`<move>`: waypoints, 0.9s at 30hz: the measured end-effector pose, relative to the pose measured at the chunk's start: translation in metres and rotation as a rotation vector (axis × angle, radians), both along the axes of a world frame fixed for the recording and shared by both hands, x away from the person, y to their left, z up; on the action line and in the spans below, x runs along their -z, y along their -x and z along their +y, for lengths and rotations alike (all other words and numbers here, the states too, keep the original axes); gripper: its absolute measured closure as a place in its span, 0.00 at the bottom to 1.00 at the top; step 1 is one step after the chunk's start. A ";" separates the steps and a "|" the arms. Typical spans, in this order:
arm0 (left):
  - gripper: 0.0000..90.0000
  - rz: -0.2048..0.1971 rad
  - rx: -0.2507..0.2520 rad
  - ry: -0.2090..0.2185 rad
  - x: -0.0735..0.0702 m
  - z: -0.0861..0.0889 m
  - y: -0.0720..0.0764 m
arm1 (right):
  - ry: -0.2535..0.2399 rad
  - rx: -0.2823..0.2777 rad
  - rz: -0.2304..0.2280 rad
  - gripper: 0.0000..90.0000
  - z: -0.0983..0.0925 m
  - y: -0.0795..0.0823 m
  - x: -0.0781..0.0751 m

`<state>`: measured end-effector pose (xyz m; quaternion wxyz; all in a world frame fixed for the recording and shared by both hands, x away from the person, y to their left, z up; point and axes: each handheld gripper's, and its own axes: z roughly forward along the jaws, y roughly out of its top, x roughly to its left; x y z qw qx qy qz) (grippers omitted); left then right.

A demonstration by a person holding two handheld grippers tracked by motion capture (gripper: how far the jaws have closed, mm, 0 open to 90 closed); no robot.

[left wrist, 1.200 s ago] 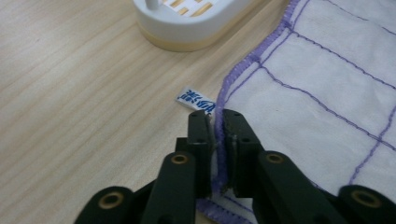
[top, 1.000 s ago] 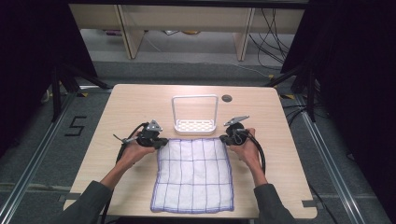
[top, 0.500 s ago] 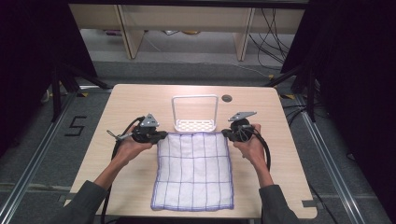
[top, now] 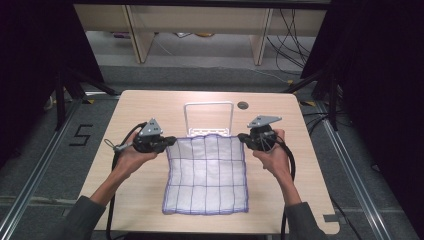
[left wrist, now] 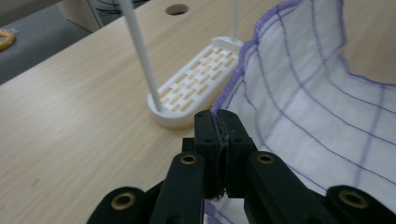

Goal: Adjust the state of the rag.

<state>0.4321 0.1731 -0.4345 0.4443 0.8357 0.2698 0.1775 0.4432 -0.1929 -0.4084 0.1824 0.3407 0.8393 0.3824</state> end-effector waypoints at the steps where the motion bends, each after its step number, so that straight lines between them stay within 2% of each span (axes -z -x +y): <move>1: 0.96 0.002 0.020 -0.015 0.001 0.001 0.007 | -0.001 0.006 0.023 0.99 0.000 0.008 0.001; 3: 0.96 0.001 0.036 -0.002 0.004 0.002 0.023 | 0.002 -0.004 0.012 0.99 -0.004 0.020 0.006; 4: 0.96 -0.003 0.053 -0.020 0.004 0.003 0.030 | -0.011 0.000 0.014 0.99 -0.007 0.027 0.007; 5: 0.96 -0.002 0.067 -0.014 0.005 0.003 0.038 | -0.010 -0.011 0.003 0.99 -0.010 0.032 0.009; 6: 0.96 -0.002 0.067 -0.014 0.005 0.003 0.038 | -0.010 -0.011 0.003 0.99 -0.010 0.032 0.009; 7: 0.96 -0.007 0.090 -0.009 0.006 0.004 0.053 | 0.000 -0.022 0.003 0.99 -0.011 0.046 0.012; 10: 0.96 -0.025 0.128 -0.045 0.007 0.007 0.072 | 0.006 -0.043 0.000 0.99 -0.012 0.064 0.012; 11: 0.96 -0.029 0.120 -0.037 0.009 0.006 0.076 | 0.009 -0.044 -0.004 0.99 -0.013 0.070 0.013; 12: 0.96 -0.014 0.121 -0.027 0.012 0.008 0.081 | 0.005 -0.046 -0.005 0.99 -0.013 0.074 0.013; 16: 0.96 0.004 0.148 -0.022 0.021 0.007 0.100 | 0.027 -0.071 -0.002 0.99 -0.012 0.096 0.020; 18: 0.95 0.010 0.155 -0.048 0.027 0.005 0.107 | 0.046 -0.077 0.018 0.99 -0.012 0.105 0.028; 19: 0.95 0.013 0.166 -0.049 0.031 0.003 0.111 | 0.056 -0.075 0.029 0.99 -0.012 0.107 0.033; 21: 0.95 0.021 0.188 -0.082 0.035 0.000 0.116 | 0.054 -0.085 0.043 0.99 -0.013 0.109 0.040; 22: 0.95 0.019 0.201 -0.092 0.039 -0.001 0.118 | 0.052 -0.077 0.068 0.99 -0.014 0.112 0.043; 23: 0.95 0.030 0.201 -0.092 0.041 -0.001 0.120 | 0.061 -0.088 0.061 0.99 -0.014 0.114 0.047; 24: 0.95 0.032 0.213 -0.102 0.044 -0.001 0.120 | 0.062 -0.080 0.083 0.99 -0.014 0.116 0.048; 25: 0.95 0.037 0.205 -0.082 0.048 -0.002 0.123 | 0.065 -0.088 0.075 0.99 -0.014 0.118 0.051; 26: 0.95 0.037 0.205 -0.083 0.050 -0.003 0.125 | 0.059 -0.090 0.074 0.99 -0.014 0.121 0.053; 27: 0.95 0.041 0.219 -0.096 0.051 -0.003 0.127 | 0.074 -0.086 0.093 0.99 -0.014 0.125 0.053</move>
